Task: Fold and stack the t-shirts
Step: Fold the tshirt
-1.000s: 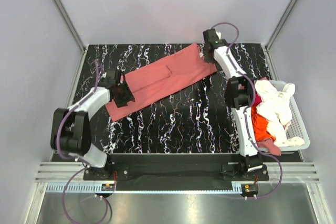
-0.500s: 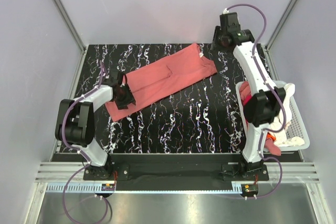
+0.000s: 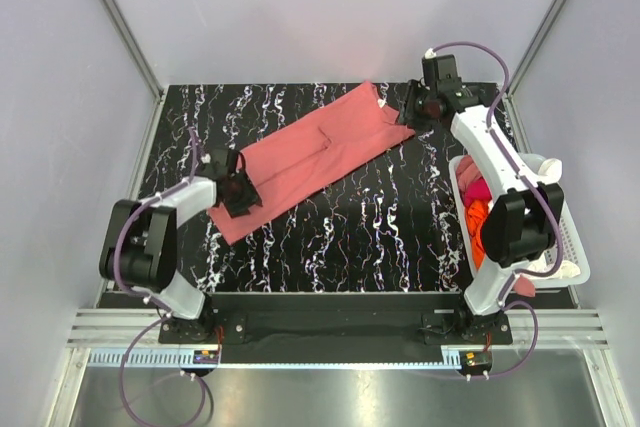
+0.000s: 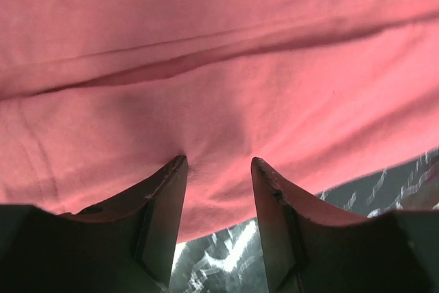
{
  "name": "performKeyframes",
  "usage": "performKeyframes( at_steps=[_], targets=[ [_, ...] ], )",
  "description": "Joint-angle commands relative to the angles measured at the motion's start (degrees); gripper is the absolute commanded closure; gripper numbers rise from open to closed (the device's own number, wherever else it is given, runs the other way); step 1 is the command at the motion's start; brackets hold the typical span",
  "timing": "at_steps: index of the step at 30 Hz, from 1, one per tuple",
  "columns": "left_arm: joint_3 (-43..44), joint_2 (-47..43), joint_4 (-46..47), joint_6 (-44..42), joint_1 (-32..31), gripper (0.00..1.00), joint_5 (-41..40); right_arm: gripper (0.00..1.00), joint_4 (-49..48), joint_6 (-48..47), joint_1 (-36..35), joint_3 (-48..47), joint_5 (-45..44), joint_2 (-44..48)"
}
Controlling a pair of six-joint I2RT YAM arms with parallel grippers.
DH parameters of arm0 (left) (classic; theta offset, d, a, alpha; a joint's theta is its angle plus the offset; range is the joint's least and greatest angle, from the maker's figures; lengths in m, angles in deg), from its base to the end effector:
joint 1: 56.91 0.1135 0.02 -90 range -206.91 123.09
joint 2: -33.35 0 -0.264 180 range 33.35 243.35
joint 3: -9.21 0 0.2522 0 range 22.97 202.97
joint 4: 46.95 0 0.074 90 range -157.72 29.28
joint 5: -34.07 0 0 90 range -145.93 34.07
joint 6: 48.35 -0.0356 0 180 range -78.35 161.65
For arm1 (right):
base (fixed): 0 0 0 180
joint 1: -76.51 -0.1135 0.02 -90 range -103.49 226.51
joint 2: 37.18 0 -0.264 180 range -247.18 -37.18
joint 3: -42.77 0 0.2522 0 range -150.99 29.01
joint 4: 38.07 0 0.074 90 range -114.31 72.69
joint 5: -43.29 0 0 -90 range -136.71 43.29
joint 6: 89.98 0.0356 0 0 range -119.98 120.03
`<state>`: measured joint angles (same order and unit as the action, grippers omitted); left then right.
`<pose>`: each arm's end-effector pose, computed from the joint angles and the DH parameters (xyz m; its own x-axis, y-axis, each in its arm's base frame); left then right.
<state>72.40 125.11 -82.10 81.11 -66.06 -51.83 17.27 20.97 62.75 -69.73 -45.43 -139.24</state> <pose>0.2939 -0.0499 0.1586 -0.8041 -0.5126 -0.3011 -0.4160 0.8470 -0.3309 0.3891 0.0961 0.3400 -0.7308 0.1891 -0.6559 0.0087 0.9634 0.2680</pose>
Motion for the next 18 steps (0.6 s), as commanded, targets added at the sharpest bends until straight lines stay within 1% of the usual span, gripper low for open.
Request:
performKeyframes(
  at_steps=[1,3,4,5,6,7,8,9,10,13,15,17,18],
  targets=[
    [-6.70,-2.63,-1.29,5.79,-6.12,0.51,0.91,0.57,-4.05,0.85,0.14,2.05,2.50,5.47],
    [-7.76,-3.87,-0.85,10.62,-10.78,0.51,0.48,0.57,-4.93,0.85,0.14,3.99,2.68,5.73],
    [-7.86,-4.92,-1.02,12.38,-16.63,0.51,0.21,0.57,-5.28,0.93,0.14,4.69,2.59,5.65],
    [-7.77,-5.37,-1.03,16.48,-19.82,0.52,-0.14,0.57,-6.15,1.28,0.14,6.09,2.50,5.47],
    [-7.51,-6.24,-1.03,18.79,-23.16,0.52,-0.49,0.57,-6.34,1.55,0.05,6.62,2.41,4.77],
    [-6.37,-6.42,-1.11,20.81,-29.46,0.52,-0.93,0.58,-6.86,1.72,0.14,7.06,2.50,4.16],
    [-5.32,-6.60,-1.11,23.88,-32.31,0.52,-1.72,0.57,-7.39,2.25,0.14,7.59,2.50,3.45],
    [-4.09,-6.69,-1.37,24.60,-34.60,0.51,-1.81,0.57,-7.65,2.51,0.14,7.68,2.85,1.71],
    [-0.68,-6.60,-2.33,24.78,-37.75,0.51,-1.64,0.58,-7.92,2.95,0.14,7.68,3.11,0.73],
    [6.26,-7.30,-5.67,22.68,-39.28,0.51,-1.29,0.59,-8.36,5.32,0.14,6.28,2.07,-3.66],
    [8.83,-8.26,-5.86,19.35,-39.19,0.50,-0.59,0.59,-9.24,7.43,0.14,4.70,0.31,-7.34],
    [13.57,-8.71,-8.57,15.23,-39.02,0.50,-1.63,0.59,-9.85,8.75,0.14,2.08,-0.22,-10.34],
    [15.85,-9.14,-10.06,13.64,-38.49,0.50,-2.16,0.59,-9.85,9.11,0.22,0.75,-0.40,-13.74]
  ],
)
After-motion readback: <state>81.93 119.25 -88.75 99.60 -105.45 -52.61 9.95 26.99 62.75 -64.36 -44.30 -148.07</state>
